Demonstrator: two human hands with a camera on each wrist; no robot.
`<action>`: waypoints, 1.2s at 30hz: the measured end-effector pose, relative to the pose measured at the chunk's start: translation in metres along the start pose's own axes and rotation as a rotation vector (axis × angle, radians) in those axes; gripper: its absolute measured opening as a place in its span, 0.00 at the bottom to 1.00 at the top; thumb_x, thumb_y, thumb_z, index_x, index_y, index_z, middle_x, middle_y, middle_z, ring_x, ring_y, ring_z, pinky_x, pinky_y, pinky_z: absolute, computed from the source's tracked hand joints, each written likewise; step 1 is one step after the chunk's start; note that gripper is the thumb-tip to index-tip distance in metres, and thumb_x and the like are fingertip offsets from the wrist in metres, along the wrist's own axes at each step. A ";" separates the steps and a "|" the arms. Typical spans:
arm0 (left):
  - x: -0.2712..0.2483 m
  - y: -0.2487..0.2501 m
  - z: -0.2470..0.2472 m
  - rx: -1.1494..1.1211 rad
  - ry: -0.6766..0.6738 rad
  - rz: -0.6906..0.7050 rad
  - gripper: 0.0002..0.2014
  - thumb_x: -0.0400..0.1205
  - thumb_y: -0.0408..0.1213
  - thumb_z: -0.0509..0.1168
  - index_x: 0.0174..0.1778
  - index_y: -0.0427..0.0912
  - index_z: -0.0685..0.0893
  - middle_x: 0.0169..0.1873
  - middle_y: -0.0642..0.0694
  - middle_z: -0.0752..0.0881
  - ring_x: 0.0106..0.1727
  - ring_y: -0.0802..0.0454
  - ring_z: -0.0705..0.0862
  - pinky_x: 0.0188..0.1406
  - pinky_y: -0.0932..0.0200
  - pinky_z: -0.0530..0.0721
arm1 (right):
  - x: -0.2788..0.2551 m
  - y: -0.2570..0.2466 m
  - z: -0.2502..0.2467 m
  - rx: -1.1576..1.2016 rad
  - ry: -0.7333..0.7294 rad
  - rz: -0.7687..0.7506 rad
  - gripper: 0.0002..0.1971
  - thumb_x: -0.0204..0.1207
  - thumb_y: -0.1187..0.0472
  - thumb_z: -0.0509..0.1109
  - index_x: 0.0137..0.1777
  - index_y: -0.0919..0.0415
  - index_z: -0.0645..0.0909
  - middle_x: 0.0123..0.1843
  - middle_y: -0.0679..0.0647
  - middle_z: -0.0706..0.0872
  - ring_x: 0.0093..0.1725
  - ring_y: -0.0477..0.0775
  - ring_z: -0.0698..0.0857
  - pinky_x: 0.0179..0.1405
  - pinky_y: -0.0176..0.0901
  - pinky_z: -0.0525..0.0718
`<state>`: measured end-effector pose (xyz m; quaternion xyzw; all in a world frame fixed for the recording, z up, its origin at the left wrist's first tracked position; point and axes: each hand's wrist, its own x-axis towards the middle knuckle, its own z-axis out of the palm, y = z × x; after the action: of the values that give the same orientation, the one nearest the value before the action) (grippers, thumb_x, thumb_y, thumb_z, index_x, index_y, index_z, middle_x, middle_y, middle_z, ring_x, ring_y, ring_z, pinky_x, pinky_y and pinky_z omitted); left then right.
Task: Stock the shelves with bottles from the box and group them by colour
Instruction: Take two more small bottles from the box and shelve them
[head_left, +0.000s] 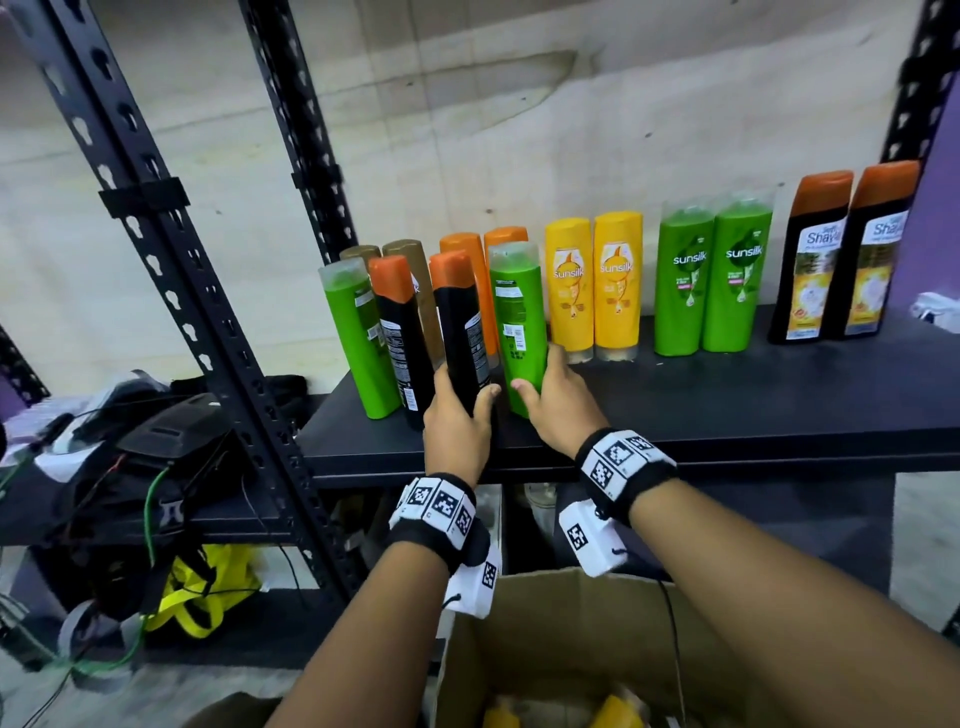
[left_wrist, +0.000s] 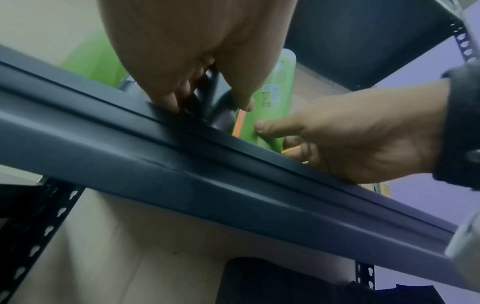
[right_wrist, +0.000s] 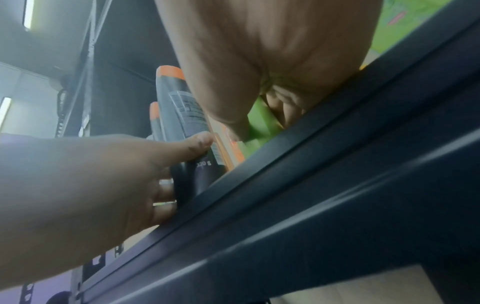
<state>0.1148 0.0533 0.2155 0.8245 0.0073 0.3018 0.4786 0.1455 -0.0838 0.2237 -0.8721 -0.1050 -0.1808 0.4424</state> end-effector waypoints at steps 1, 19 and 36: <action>0.002 -0.001 0.002 -0.007 0.001 -0.005 0.30 0.84 0.47 0.71 0.78 0.39 0.71 0.65 0.36 0.87 0.67 0.36 0.83 0.64 0.46 0.82 | 0.004 -0.002 0.002 -0.005 -0.007 0.021 0.23 0.85 0.54 0.69 0.73 0.63 0.65 0.67 0.68 0.82 0.62 0.73 0.84 0.54 0.59 0.83; 0.016 -0.013 0.020 -0.013 0.064 -0.022 0.32 0.85 0.49 0.69 0.84 0.49 0.66 0.68 0.39 0.86 0.69 0.35 0.82 0.65 0.48 0.81 | 0.022 -0.004 0.019 -0.084 0.016 0.073 0.28 0.85 0.51 0.68 0.78 0.62 0.63 0.68 0.68 0.82 0.61 0.74 0.84 0.53 0.59 0.81; -0.003 -0.016 0.010 0.095 -0.025 0.052 0.40 0.83 0.38 0.71 0.88 0.41 0.57 0.81 0.38 0.73 0.79 0.40 0.75 0.75 0.54 0.73 | 0.001 -0.007 0.004 -0.119 -0.042 0.059 0.28 0.83 0.55 0.69 0.79 0.63 0.64 0.73 0.66 0.76 0.70 0.70 0.79 0.64 0.60 0.81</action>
<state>0.1220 0.0533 0.1975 0.8500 -0.0056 0.3031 0.4308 0.1453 -0.0770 0.2271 -0.9032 -0.0777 -0.1554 0.3925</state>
